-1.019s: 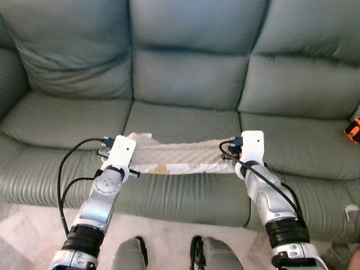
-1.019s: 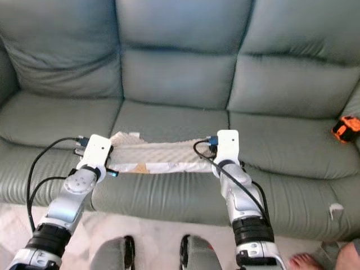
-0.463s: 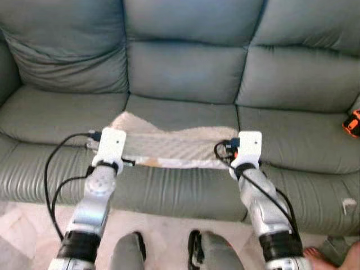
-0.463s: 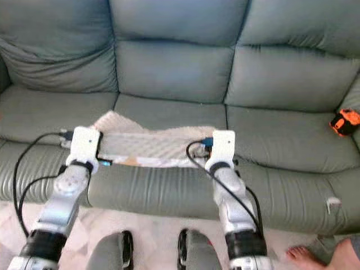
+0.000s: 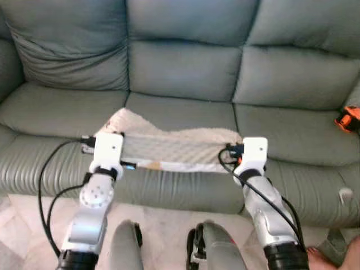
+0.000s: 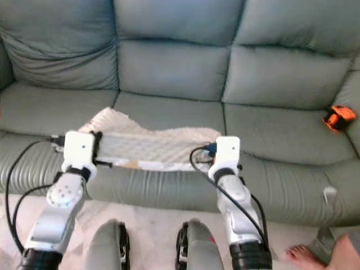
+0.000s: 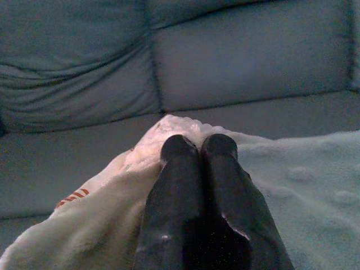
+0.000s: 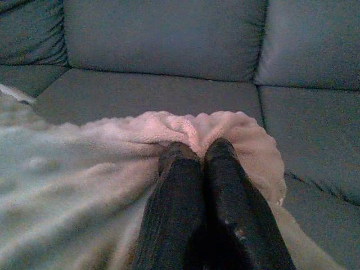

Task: Move the pillow to the sofa

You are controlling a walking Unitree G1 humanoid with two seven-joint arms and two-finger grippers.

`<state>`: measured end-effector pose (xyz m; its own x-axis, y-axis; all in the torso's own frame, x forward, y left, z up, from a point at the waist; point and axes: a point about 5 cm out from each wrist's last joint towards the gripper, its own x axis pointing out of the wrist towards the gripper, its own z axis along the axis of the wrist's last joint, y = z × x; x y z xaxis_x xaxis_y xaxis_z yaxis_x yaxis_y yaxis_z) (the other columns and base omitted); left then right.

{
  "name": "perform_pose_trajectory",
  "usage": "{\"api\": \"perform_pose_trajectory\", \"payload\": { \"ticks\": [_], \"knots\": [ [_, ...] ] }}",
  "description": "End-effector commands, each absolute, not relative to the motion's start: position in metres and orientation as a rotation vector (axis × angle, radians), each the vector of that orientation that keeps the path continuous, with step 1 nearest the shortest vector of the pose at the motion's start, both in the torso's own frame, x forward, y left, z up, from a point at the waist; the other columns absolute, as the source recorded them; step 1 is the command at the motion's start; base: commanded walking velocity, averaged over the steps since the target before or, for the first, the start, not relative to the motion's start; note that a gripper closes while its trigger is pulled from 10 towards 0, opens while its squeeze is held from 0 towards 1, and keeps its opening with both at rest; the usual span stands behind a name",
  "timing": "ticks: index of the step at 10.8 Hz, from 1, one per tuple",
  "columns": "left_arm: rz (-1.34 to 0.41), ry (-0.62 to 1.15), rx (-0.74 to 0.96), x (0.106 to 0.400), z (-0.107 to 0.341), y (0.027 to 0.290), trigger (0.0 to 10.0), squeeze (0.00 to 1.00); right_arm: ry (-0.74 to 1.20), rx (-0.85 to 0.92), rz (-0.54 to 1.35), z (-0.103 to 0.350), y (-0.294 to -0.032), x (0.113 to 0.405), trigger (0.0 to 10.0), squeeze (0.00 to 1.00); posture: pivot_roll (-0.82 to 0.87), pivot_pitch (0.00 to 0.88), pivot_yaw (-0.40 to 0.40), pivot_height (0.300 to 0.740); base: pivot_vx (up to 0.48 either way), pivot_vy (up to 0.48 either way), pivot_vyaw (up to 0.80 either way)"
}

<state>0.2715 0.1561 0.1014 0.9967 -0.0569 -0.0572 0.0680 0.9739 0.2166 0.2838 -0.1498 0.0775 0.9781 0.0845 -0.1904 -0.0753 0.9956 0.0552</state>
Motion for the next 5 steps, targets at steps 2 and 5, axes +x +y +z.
{"api": "perform_pose_trajectory", "payload": {
  "ticks": [2, 5],
  "knots": [
    [-0.113, -0.005, 0.195, 0.27, 0.114, 0.147, 10.0, 0.0, 0.137, 0.051, 0.069, 0.086, -0.151, 0.289, 10.0, 0.0, 0.0, 0.034, -0.037, 0.665, 0.0, 0.0, 0.0],
    [-0.142, -0.021, 0.179, 0.271, 0.115, 0.142, 10.0, 0.0, 0.088, 0.038, 0.047, 0.091, -0.155, 0.294, 10.0, 0.0, 0.0, 0.008, -0.028, 0.655, 0.0, 0.0, 0.0]
  ]
}}
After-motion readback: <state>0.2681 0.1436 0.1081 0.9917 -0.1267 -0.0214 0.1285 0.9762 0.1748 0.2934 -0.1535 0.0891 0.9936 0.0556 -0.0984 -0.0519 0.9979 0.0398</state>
